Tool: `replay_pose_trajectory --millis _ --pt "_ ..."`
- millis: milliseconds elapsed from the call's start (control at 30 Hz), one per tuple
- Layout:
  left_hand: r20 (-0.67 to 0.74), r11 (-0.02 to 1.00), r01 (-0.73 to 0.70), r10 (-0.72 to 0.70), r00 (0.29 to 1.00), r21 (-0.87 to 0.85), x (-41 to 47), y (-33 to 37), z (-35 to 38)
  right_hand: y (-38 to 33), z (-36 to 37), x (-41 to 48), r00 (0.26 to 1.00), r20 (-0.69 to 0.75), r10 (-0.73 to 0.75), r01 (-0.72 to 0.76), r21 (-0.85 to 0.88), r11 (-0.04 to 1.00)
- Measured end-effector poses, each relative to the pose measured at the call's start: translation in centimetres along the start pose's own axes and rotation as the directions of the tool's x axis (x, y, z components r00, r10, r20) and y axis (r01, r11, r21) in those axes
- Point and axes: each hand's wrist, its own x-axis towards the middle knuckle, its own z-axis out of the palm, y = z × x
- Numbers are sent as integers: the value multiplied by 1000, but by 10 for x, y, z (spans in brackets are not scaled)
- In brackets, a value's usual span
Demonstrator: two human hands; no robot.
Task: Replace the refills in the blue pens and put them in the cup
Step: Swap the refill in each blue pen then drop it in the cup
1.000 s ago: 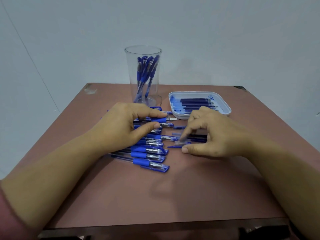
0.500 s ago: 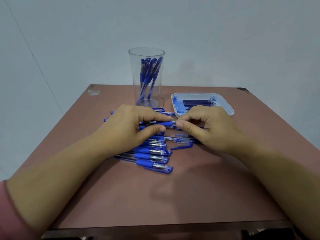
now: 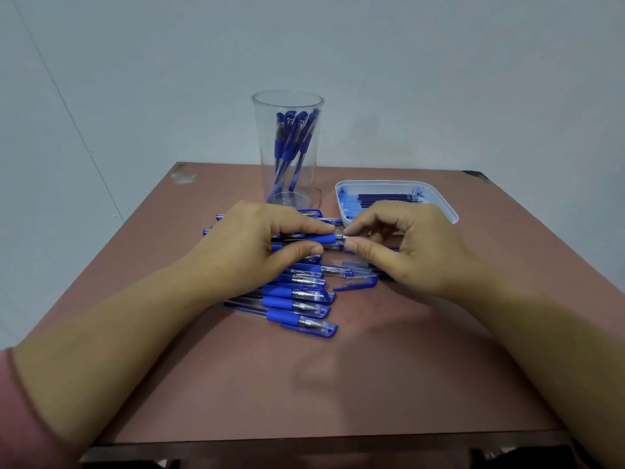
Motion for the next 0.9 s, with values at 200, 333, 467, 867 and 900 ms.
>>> replay_pose_trajectory --millis 200,333,467,867,900 --pt "-2 1000 5 -5 1000 -1 0 1 0 -2 0 -1 996 25 81 -82 48 996" --pt "3 1000 -2 2 1000 10 0 1 0 0 1 0 997 33 74 -75 6 997" --pt "0 1000 1 -1 1000 14 0 1 0 -4 1 -1 992 38 120 -123 63 990" --pt "-7 1000 7 -7 1000 27 1 1 1 -5 -1 0 988 57 144 -145 14 989" --pt "-6 999 7 -7 1000 33 1 1 1 -4 0 0 987 78 143 -142 -28 990"
